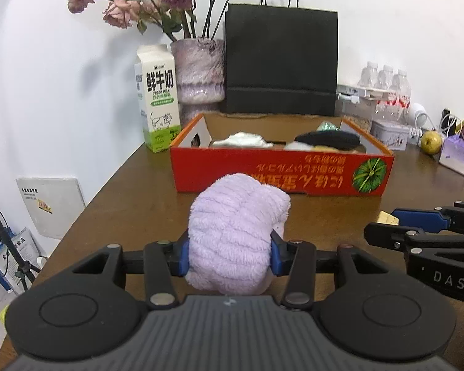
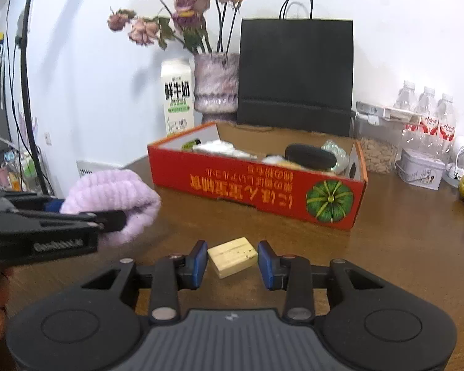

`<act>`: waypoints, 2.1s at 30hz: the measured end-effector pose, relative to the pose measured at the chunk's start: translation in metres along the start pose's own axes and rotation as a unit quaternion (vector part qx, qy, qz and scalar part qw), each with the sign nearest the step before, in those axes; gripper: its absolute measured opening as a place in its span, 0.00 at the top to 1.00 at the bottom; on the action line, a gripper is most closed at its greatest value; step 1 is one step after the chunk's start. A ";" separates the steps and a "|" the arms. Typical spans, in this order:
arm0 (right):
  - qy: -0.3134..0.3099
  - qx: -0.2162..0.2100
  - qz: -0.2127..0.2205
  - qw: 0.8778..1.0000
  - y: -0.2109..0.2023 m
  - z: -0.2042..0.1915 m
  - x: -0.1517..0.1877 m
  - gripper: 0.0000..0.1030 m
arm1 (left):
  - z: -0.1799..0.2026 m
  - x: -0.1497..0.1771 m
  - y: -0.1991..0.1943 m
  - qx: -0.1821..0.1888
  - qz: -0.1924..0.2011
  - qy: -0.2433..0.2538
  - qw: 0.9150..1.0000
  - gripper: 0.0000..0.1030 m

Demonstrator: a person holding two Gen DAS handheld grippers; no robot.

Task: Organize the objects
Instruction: 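Lift and carry the lilac towel and yellow block over the box with both tools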

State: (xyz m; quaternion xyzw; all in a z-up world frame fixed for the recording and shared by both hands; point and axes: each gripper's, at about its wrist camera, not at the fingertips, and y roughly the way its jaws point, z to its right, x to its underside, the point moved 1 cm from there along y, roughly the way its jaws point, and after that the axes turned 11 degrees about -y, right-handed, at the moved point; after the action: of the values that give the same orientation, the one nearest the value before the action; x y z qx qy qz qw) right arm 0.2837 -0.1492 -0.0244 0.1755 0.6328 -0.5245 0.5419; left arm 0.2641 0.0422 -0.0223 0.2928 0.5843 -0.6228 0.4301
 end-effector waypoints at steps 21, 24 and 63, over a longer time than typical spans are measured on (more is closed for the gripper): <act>-0.012 0.006 0.040 0.999 0.011 0.029 -0.038 0.67 | 0.033 -0.039 0.029 -0.010 0.015 -0.023 1.000 0.55; -0.010 0.007 0.043 0.999 0.018 0.034 -0.043 0.67 | 0.034 -0.047 0.037 -0.008 0.018 -0.031 0.999 0.55; 0.000 0.020 0.066 0.998 0.130 0.094 -0.099 0.67 | 0.046 -0.121 0.155 0.014 0.036 -0.043 0.998 0.55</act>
State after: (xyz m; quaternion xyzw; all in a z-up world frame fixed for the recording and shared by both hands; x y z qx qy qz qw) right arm 0.4684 -0.1451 0.0138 0.2279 0.6091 -0.5002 0.5717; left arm 0.4618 0.0285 0.0161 0.2924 0.5460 -0.6270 0.4725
